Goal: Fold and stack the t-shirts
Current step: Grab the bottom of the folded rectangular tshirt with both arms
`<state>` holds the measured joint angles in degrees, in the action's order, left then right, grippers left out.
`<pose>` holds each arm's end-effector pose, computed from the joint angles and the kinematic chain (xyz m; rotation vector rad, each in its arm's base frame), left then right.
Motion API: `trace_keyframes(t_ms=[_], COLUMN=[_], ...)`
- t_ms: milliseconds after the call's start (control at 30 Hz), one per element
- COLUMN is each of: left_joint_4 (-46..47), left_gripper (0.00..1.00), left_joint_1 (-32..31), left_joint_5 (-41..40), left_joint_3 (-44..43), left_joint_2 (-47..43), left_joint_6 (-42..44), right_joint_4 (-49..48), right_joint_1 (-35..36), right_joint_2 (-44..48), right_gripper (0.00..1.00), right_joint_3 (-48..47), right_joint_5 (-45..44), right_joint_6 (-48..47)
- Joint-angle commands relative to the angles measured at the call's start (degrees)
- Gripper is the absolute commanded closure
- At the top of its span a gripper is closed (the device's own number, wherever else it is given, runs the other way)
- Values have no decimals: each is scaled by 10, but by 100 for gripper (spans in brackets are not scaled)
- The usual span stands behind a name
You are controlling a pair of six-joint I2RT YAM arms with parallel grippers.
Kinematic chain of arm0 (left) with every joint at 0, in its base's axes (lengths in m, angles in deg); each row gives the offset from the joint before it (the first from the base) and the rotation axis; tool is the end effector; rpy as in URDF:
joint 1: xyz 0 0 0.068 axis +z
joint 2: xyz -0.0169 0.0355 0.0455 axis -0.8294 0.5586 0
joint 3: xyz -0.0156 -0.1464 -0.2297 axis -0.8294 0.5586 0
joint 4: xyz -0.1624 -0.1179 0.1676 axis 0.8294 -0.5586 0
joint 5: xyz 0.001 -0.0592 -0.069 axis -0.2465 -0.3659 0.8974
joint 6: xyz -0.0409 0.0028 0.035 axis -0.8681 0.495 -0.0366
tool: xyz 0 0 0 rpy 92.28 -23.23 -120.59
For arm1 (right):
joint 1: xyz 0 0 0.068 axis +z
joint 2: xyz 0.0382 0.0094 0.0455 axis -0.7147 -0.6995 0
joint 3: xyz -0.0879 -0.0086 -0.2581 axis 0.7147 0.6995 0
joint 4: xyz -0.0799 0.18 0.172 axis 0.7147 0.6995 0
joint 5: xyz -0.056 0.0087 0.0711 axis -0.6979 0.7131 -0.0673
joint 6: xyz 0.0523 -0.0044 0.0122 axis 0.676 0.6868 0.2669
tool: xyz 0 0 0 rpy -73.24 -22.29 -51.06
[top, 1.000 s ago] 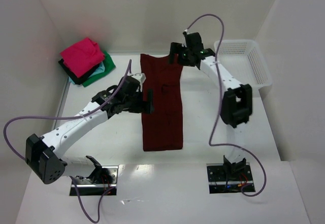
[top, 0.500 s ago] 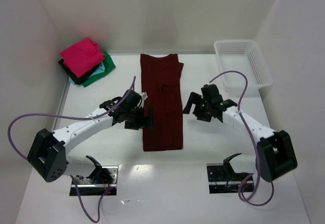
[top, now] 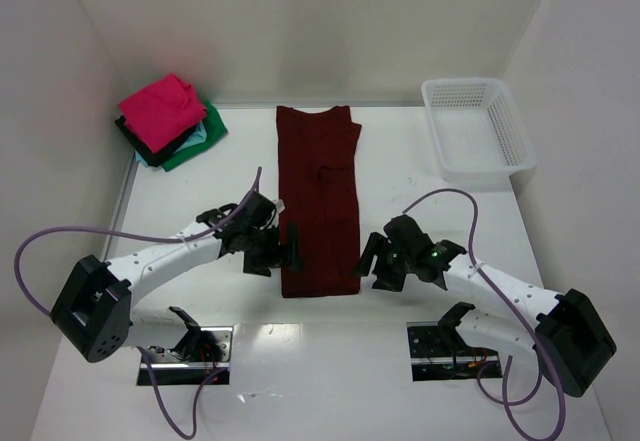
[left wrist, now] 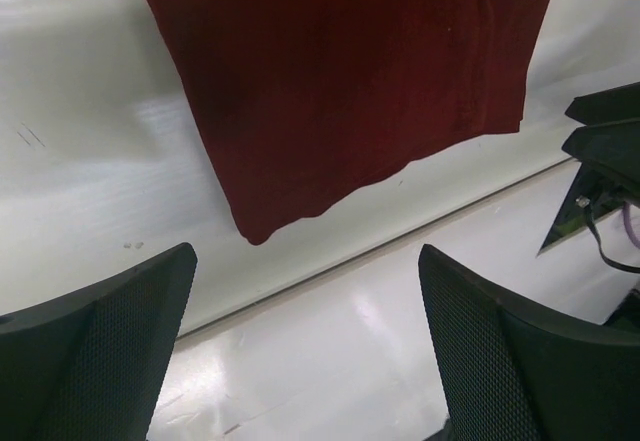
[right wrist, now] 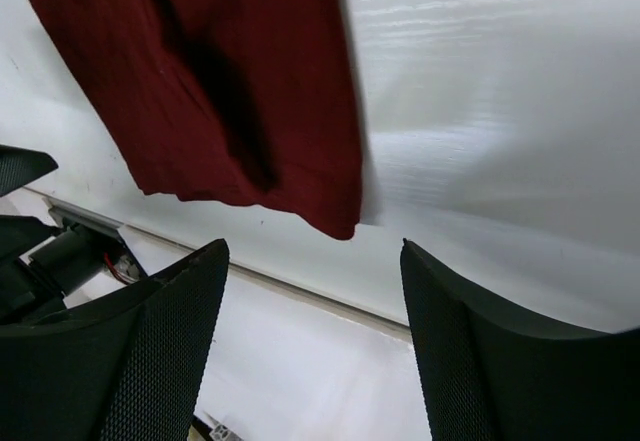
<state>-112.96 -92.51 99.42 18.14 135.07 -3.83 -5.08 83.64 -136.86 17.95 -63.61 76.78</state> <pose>0.1942 -0.1545 0.2094 -0.1026 2.8038 -0.7530 0.1418 0.1193 0.1724 0.3909 2.7399 0.8062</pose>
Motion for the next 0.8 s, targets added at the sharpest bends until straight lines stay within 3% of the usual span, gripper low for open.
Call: trace_keyframes(t_ms=[0, 567, 767], left_joint_4=[8, 35, 60], left_gripper=[0, 0, 8], left_joint_1=[-2, -7, -7], left_joint_5=[25, 43, 38], left_joint_3=[15, 57, 76], left_joint_2=[-20, -10, -3], left_joint_6=[-34, -41, -36], right_joint_4=[-14, -45, -59], right_joint_1=[7, 34, 59], right_joint_2=[18, -52, -79], right_gripper=[25, 34, 36], right_joint_3=[16, 16, 10], right_joint_5=[0, -40, -51], right_joint_6=[29, 39, 39])
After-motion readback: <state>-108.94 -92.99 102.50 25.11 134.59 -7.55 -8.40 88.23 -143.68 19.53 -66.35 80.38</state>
